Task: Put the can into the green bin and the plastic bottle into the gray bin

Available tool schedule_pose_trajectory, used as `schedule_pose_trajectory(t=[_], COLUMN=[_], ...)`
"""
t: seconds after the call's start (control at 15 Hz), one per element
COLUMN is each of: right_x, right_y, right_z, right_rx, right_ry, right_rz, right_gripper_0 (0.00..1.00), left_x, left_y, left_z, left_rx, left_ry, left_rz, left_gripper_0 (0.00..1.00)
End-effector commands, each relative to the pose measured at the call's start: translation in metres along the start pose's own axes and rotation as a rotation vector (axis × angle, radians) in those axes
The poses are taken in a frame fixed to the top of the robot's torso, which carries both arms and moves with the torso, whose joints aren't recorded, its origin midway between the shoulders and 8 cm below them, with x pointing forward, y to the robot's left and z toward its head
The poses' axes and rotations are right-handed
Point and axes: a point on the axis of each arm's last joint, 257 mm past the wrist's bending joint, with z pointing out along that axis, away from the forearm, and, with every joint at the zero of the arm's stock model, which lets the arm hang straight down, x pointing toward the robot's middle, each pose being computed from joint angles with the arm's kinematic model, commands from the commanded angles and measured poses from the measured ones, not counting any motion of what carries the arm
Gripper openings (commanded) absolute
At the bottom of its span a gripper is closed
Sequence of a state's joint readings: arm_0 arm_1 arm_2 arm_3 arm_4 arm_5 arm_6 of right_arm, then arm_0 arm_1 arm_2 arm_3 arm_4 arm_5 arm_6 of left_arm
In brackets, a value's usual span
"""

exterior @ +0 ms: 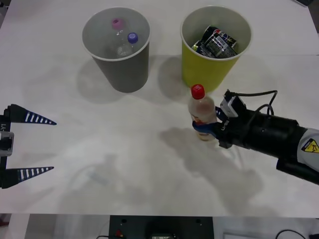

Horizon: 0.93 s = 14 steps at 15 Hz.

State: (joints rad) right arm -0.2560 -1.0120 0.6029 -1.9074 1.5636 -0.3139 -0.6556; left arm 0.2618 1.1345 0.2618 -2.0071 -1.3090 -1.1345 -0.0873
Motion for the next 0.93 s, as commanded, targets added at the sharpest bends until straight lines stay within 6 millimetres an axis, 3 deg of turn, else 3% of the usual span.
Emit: schedule_pose_trajectory(t=[0.07, 0.27, 0.6, 0.93], right_x=[0.000, 0.002, -0.011, -0.057], right_y=[-0.005, -0.011, -0.018, -0.011], right_z=[-0.015, -0.032, -0.055, -0.062], right_rx=[-0.037, -0.084, -0.082, -0.084], right_ry=[0.049, 0.118, 0.245, 0.316], right_rz=[-0.023, -0.035, 0.064, 0.191], right_gripper_0=[0.00, 0.00, 0.00, 0.00], left_x=[0.000, 0.000, 0.000, 0.000], left_y=[0.000, 0.000, 0.000, 0.000], left_z=[0.000, 0.000, 0.000, 0.000], left_rx=[0.000, 0.000, 0.000, 0.000], left_ry=[0.000, 0.000, 0.000, 0.000], left_rz=[0.000, 0.000, 0.000, 0.000], left_gripper_0=[0.98, 0.98, 0.98, 0.98])
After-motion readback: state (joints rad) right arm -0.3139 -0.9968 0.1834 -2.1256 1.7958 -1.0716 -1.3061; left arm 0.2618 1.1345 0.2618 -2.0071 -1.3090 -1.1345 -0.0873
